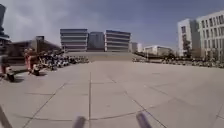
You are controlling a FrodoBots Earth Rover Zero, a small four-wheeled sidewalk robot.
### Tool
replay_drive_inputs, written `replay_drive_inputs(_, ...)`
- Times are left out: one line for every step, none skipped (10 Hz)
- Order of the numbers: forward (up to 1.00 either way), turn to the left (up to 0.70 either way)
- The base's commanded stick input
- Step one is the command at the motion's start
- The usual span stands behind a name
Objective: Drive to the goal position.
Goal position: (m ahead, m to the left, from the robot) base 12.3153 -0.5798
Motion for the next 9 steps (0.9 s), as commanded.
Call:
replay_drive_inputs(1.00,0.00)
replay_drive_inputs(1.00,0.00)
replay_drive_inputs(1.00,0.00)
replay_drive_inputs(1.00,0.00)
replay_drive_inputs(1.00,0.00)
replay_drive_inputs(1.00,0.00)
replay_drive_inputs(1.00,0.00)
replay_drive_inputs(1.00,0.00)
replay_drive_inputs(1.00,0.00)
